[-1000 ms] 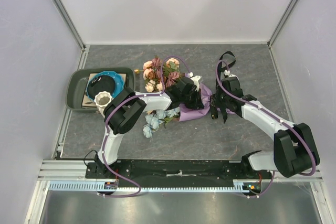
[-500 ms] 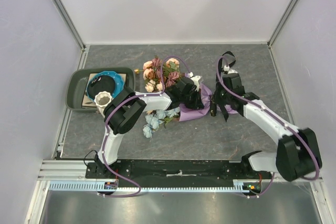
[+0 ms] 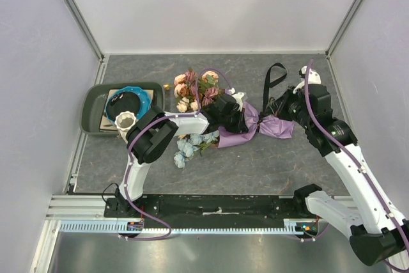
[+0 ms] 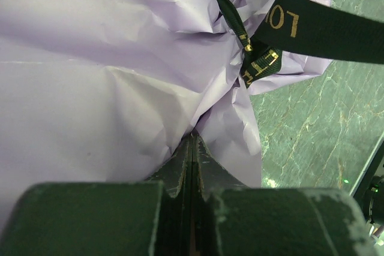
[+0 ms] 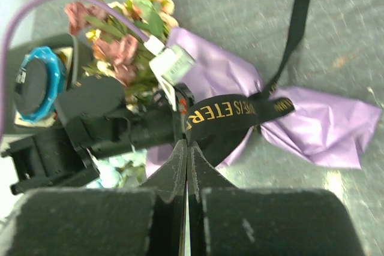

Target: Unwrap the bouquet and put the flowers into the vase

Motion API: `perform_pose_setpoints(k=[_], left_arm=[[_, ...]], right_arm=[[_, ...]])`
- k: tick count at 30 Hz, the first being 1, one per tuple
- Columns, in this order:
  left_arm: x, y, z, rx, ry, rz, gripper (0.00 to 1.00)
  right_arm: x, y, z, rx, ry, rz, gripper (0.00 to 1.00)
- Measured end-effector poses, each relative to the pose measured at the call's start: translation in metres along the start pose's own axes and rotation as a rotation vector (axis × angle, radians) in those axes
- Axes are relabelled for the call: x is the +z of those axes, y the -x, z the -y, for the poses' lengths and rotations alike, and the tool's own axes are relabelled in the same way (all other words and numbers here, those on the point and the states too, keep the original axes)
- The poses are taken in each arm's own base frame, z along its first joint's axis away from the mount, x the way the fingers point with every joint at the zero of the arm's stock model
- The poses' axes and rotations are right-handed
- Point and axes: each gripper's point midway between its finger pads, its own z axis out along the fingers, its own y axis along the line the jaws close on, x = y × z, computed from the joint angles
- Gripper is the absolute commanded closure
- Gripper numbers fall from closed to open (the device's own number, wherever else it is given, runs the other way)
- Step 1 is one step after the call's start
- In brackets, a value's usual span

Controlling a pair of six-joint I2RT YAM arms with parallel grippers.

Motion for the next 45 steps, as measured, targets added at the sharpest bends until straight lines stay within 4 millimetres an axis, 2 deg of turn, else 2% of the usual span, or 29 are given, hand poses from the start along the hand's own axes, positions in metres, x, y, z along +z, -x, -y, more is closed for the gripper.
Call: perform_pose_setpoints(k=[4, 10, 14, 17, 20, 23, 24, 25, 28, 29, 31, 33, 35, 39, 41, 43, 45], left_arm=[[0.0, 0.0, 0.0, 0.0, 0.0, 0.0, 0.98], [0.0, 0.0, 0.0, 0.0, 0.0, 0.0, 0.98], [0.0, 0.0, 0.0, 0.0, 0.001, 0.0, 0.98], [0.0, 0.0, 0.0, 0.0, 0.0, 0.0, 0.98], [0.0, 0.0, 0.0, 0.001, 0.0, 0.0, 0.98], [0.0, 0.0, 0.0, 0.001, 0.0, 0.0, 0.98], [0.0, 0.0, 0.0, 0.001, 0.0, 0.0, 0.98], [0.0, 0.0, 0.0, 0.001, 0.0, -0.001, 0.98], [0.0, 0.0, 0.0, 0.002, -0.001, -0.001, 0.98], [0.0, -0.001, 0.001, 0.003, -0.001, -0.002, 0.98], [0.0, -0.001, 0.001, 0.007, -0.002, -0.002, 0.98], [0.0, -0.001, 0.001, 0.011, -0.003, -0.002, 0.98], [0.0, -0.002, 0.001, 0.013, -0.003, -0.003, 0.98], [0.0, -0.003, 0.001, 0.016, -0.006, 0.0, 0.98], [0.0, -0.004, 0.002, 0.017, -0.011, -0.001, 0.98], [0.0, -0.004, 0.002, 0.018, -0.014, -0.001, 0.98], [0.0, -0.004, 0.003, 0.018, -0.015, -0.002, 0.98]], right_arm=[[-0.014, -0.016, 0.013, -0.004, -0.062, -0.074, 1.0], [-0.043, -0.019, 0.022, -0.024, -0.102, -0.089, 1.0], [-0.047, -0.021, 0.035, -0.029, -0.166, -0.086, 1.0], [-0.038, -0.01, 0.042, -0.03, -0.216, -0.036, 1.0], [-0.016, 0.008, 0.042, -0.026, -0.246, 0.019, 1.0], [0.023, 0.036, 0.032, -0.025, -0.267, 0.063, 0.98], [0.041, 0.046, 0.027, -0.026, -0.267, 0.079, 0.93], [0.059, 0.053, 0.024, -0.031, -0.27, 0.082, 0.76], [0.106, 0.068, 0.017, -0.048, -0.279, 0.075, 0.48], [0.122, 0.073, 0.015, -0.056, -0.284, 0.067, 0.4], [0.15, 0.079, 0.015, -0.064, -0.297, 0.051, 0.36], [0.159, 0.064, 0.025, -0.072, -0.318, 0.004, 0.36], [0.158, 0.035, 0.041, -0.082, -0.34, -0.06, 0.36], [0.132, -0.04, 0.084, -0.11, -0.414, -0.221, 0.41], [0.119, -0.067, 0.098, -0.115, -0.431, -0.279, 0.45], [0.11, -0.088, 0.107, -0.114, -0.439, -0.323, 0.52], [0.109, -0.101, 0.111, -0.106, -0.435, -0.349, 0.53]])
